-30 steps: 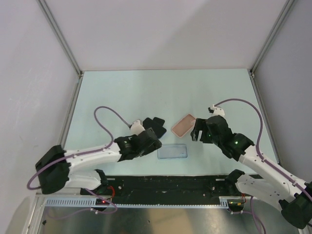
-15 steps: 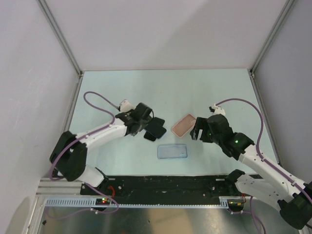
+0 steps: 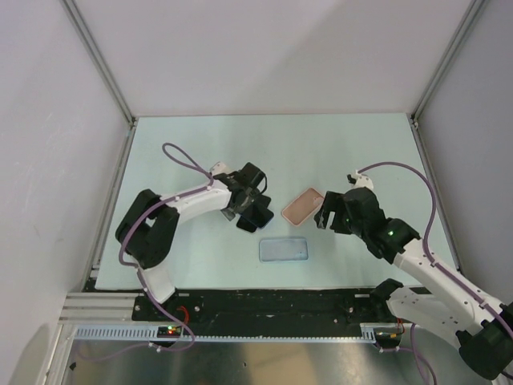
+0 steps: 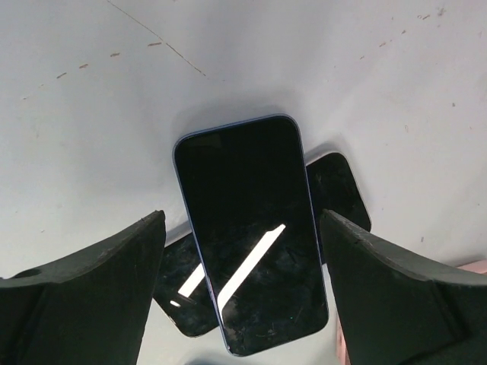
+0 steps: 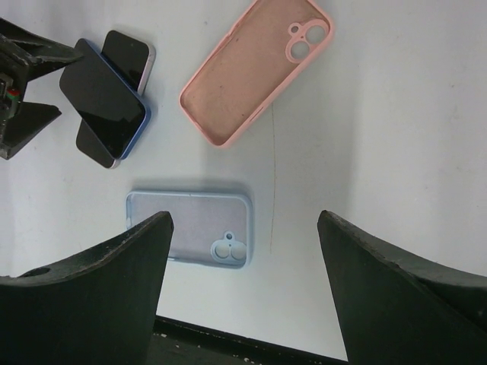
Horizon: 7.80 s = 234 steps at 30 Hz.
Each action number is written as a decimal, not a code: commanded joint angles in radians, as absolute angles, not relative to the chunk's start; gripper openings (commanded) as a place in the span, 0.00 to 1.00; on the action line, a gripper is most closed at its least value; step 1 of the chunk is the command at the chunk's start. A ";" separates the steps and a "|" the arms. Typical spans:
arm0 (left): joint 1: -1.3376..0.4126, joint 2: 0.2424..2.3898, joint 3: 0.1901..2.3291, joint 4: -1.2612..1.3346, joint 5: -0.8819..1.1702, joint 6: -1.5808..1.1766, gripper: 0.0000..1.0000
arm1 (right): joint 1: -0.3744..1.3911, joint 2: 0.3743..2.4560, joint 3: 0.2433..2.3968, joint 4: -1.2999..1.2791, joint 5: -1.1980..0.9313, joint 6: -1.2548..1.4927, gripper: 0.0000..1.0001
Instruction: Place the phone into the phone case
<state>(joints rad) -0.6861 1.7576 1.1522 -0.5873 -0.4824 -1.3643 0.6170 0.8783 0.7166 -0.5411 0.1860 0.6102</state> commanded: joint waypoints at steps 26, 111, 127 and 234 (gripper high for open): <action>-0.659 1.878 1.240 -0.601 -0.433 -1.415 0.87 | 0.582 0.854 0.681 -0.480 0.130 0.598 0.83; -0.535 1.701 1.212 -0.639 -0.330 -0.896 0.86 | 0.778 1.464 0.607 0.387 -0.031 0.923 0.67; -0.417 1.845 1.233 -0.556 -0.103 -0.744 0.43 | 0.780 1.666 0.608 0.576 -0.059 1.021 0.62; -0.963 1.580 0.899 -0.382 -0.188 -0.812 0.47 | 0.500 0.921 0.683 -0.185 -0.034 0.845 0.00</action>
<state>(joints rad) -0.9539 1.5383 0.8299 -0.4061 -0.1982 -0.8883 0.5041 0.9741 0.6895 -0.1497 -0.0635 0.8795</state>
